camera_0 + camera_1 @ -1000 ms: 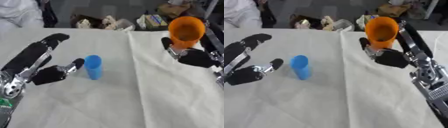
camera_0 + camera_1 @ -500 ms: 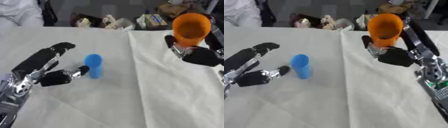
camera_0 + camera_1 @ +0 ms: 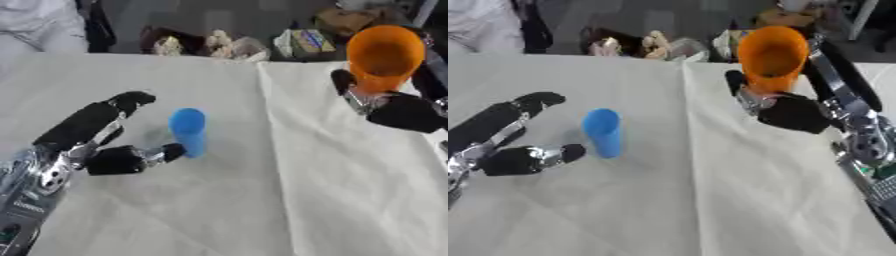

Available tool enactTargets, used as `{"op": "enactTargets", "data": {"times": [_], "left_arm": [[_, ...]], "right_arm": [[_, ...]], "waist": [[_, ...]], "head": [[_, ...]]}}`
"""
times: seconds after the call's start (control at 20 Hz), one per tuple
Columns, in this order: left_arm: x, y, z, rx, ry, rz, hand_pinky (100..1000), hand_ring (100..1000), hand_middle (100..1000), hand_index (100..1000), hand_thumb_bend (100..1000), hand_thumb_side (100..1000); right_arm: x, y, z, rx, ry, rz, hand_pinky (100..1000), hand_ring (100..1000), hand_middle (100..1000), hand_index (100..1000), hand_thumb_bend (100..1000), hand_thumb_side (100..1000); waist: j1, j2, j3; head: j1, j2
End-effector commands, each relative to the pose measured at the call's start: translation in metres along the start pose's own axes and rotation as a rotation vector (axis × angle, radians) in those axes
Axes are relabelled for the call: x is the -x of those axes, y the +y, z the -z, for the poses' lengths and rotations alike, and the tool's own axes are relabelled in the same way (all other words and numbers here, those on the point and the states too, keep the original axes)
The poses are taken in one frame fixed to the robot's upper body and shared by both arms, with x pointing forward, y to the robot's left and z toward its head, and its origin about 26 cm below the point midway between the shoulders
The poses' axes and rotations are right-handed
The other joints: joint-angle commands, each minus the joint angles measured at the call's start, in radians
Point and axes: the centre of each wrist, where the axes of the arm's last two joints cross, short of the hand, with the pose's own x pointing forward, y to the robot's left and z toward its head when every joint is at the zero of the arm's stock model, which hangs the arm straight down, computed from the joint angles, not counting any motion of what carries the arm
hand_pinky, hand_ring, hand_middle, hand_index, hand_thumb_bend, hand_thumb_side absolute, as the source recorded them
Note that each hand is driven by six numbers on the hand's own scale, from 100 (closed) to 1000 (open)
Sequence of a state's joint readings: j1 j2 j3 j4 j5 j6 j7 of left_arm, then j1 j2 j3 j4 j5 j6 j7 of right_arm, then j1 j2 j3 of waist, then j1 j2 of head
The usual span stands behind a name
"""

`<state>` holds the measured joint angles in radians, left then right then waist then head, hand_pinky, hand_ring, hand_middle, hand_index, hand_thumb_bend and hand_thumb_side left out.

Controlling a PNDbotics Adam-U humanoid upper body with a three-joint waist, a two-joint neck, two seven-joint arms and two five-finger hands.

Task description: Pour the contents of one cup into another cup.

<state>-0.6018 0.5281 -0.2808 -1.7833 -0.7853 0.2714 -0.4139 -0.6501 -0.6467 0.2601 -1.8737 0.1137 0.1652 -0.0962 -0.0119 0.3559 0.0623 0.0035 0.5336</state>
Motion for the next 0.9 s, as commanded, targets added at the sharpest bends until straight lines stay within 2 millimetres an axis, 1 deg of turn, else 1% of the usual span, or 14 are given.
{"op": "enactTargets", "data": {"times": [0.05, 0.1, 0.15, 0.25, 0.45, 0.65, 0.9], "left_arm": [[0.003, 0.005, 0.003, -0.024, -0.011, 0.035, 913, 906, 935, 1000, 708, 897], [0.004, 0.004, 0.004, -0.028, -0.018, 0.033, 905, 896, 933, 1000, 705, 889], [0.004, 0.003, 0.005, -0.037, -0.026, 0.028, 892, 861, 919, 1000, 694, 870], [0.005, 0.002, 0.007, -0.064, -0.043, 0.007, 871, 845, 914, 1000, 664, 844], [0.006, -0.002, 0.01, -0.108, -0.068, -0.025, 774, 799, 914, 991, 637, 832], [0.009, -0.007, 0.014, -0.165, -0.089, -0.073, 768, 789, 904, 932, 600, 814], [0.016, -0.016, 0.018, -0.2, -0.109, -0.162, 784, 803, 919, 924, 578, 821]], "right_arm": [[-0.01, -0.009, 0.001, 0.01, -0.026, -0.02, 341, 556, 651, 608, 100, 386], [-0.011, -0.009, 0.001, 0.011, -0.024, -0.019, 340, 556, 651, 608, 100, 385], [-0.011, -0.009, 0.001, 0.012, -0.023, -0.019, 337, 554, 650, 606, 100, 385], [-0.012, -0.008, 0.001, 0.012, -0.02, -0.018, 334, 552, 648, 605, 100, 385], [-0.012, -0.008, 0.001, 0.014, -0.016, -0.012, 326, 548, 645, 603, 100, 385], [-0.014, -0.007, 0.001, 0.016, -0.017, -0.006, 322, 546, 644, 603, 100, 386], [-0.015, -0.007, 0.001, 0.017, -0.016, -0.001, 319, 544, 644, 601, 100, 385]], "waist": [[-0.015, -0.043, -0.001], [-0.015, -0.043, -0.002], [-0.015, -0.043, -0.003], [-0.016, -0.042, -0.004], [-0.018, -0.04, -0.005], [-0.019, -0.039, -0.007], [-0.019, -0.038, -0.009]], "head": [[0.002, 0.003], [0.001, 0.003], [0.001, 0.002], [0.001, 0.002], [0.001, -0.001], [0.001, -0.004], [0.002, -0.009]]}}
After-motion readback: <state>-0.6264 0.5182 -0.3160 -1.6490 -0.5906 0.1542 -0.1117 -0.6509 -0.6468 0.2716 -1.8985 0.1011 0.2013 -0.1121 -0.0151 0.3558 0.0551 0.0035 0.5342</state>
